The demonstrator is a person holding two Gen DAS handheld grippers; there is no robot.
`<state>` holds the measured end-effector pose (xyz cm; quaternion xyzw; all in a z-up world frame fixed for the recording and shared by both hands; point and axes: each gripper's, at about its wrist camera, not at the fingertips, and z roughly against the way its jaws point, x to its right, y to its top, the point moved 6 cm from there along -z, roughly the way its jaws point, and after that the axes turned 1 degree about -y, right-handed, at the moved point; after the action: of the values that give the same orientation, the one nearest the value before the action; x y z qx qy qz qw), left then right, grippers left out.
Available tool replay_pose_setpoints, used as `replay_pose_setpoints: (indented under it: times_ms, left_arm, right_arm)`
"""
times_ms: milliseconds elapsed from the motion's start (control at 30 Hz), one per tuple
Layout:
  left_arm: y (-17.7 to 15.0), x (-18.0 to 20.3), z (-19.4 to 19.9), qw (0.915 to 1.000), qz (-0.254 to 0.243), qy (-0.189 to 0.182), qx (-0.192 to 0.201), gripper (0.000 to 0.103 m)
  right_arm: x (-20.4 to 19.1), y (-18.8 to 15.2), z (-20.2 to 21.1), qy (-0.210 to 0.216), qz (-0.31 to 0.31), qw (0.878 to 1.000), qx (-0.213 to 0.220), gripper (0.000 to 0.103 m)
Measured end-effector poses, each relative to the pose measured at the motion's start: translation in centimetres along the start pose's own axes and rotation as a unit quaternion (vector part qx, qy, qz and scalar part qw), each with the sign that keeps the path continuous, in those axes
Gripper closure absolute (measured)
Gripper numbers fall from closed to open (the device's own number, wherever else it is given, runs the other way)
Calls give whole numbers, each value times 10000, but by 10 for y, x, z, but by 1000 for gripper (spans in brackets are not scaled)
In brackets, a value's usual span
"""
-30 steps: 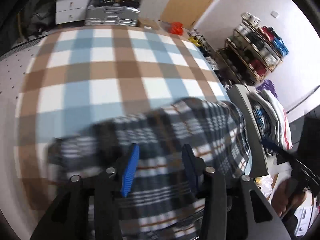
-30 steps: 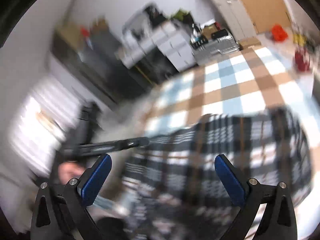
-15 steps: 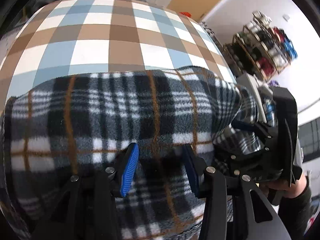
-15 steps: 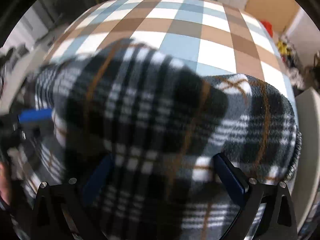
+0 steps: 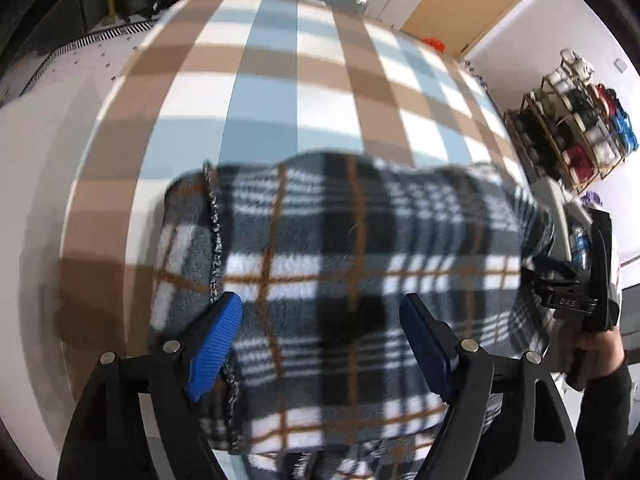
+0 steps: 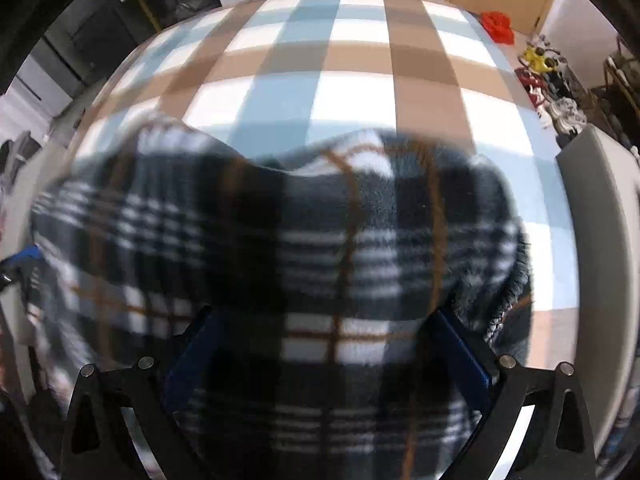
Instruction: Fold large clothes
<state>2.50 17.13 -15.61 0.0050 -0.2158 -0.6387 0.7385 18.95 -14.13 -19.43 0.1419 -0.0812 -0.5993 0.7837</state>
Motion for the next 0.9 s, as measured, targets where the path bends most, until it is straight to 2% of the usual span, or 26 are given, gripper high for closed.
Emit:
replay_pose_setpoints:
  times_ms: [67, 233, 300, 400, 467, 567, 633, 700, 800, 900]
  left_arm:
    - [-3, 4, -8, 9993, -286, 234, 95, 26]
    - [-4, 14, -11, 9985, -200, 432, 273, 25]
    - [-9, 22, -1, 9987, -144, 373, 312, 25]
    - [-17, 34, 13, 9993, -158, 22, 328, 25]
    - [-18, 34, 15, 9994, -249, -52, 218, 25]
    - [-5, 31, -3, 9992, -330, 195, 67, 25]
    - [-1, 27, -19, 9988, -334, 317, -184, 25]
    - [4, 28, -27, 9982, -381, 432, -156, 17]
    - [18, 33, -36, 9956, -570, 717, -219, 13]
    - [34, 35, -51, 9943, -667, 787, -281, 2]
  right_arm:
    - [-5, -5, 0, -268, 275, 9991, 194, 0]
    - [-4, -10, 16, -297, 132, 9995, 48, 0]
    - [-10, -11, 29, -131, -34, 9998, 168, 0]
    - [-21, -17, 58, 665, -235, 9962, 513, 0]
    - [-29, -21, 64, 722, -245, 9958, 508, 0]
    - [-37, -21, 51, 353, -33, 9991, 248, 0]
    - [-37, -16, 30, 75, 87, 9999, -36, 0]
    - [-36, -17, 7, 4, 98, 9991, -423, 0]
    - [-44, -5, 0, -284, 350, 9978, -493, 0]
    - [-45, 8, -4, -287, 358, 9973, -574, 0]
